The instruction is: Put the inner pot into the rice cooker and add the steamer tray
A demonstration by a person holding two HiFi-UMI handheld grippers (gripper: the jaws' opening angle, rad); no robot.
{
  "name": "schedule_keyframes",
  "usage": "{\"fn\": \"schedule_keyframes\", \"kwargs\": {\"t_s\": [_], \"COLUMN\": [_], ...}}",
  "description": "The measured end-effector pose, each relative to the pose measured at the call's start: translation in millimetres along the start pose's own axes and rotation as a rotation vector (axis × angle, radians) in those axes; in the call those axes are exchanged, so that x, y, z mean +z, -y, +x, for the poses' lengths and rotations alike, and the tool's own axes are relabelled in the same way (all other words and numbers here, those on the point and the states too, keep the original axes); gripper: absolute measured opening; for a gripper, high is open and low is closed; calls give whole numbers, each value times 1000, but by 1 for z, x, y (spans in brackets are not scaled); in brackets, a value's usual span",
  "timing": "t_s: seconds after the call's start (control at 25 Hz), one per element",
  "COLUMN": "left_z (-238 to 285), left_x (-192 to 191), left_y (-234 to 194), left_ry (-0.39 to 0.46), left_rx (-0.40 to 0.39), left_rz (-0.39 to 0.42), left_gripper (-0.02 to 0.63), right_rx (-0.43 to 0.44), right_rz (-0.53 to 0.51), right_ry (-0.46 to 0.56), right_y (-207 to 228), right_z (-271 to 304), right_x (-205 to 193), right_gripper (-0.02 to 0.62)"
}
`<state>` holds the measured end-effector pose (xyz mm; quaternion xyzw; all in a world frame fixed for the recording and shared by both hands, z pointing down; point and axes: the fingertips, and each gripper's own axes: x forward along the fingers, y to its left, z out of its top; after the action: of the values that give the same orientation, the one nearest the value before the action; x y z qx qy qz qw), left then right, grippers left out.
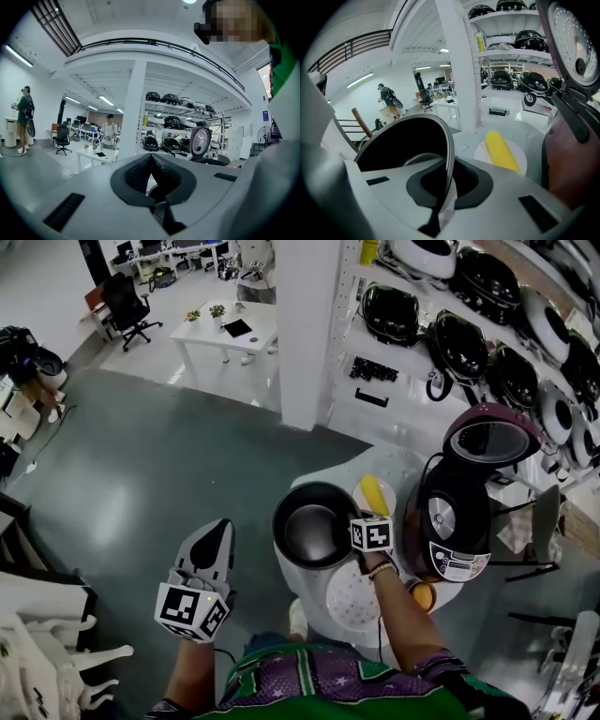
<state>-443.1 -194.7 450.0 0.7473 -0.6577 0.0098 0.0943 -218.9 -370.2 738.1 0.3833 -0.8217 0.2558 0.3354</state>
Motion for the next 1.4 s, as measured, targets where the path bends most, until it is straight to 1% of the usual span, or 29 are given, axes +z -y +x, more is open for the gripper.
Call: {"fn": "schedule_keyframes", "kwargs": {"t_s": [0.28, 0.48, 0.68, 0.84, 1.08, 1.28, 1.4], "left_z": [-10, -10, -4, 8, 29, 53, 64], "left_x": [-1, 0, 9, 18, 42, 54, 56], "left_y": [-1, 3, 8, 21, 52, 79, 99], "left_ry": [9, 22, 37, 54, 83, 95, 96], "left_rx": [15, -5, -28, -75, -164, -246, -296], "left_rz": [-16, -25, -31, -40, -12, 11, 21], "left_gripper": [20, 20, 20, 20, 20, 20, 20], "right_rx": [20, 34, 49, 52, 40, 6, -27], "right_rz": [38, 75, 80, 88, 126, 163, 197], "right_ry": [4, 44, 81, 130, 215, 300, 338], "right_y": [0, 0, -3, -1, 12, 35, 53], "right_z": [-12, -35, -72, -107, -174, -224, -249], "right_x": [4, 21, 47, 70, 98, 115, 114], "right_gripper": [14, 12, 14, 15, 15, 15, 15]}}
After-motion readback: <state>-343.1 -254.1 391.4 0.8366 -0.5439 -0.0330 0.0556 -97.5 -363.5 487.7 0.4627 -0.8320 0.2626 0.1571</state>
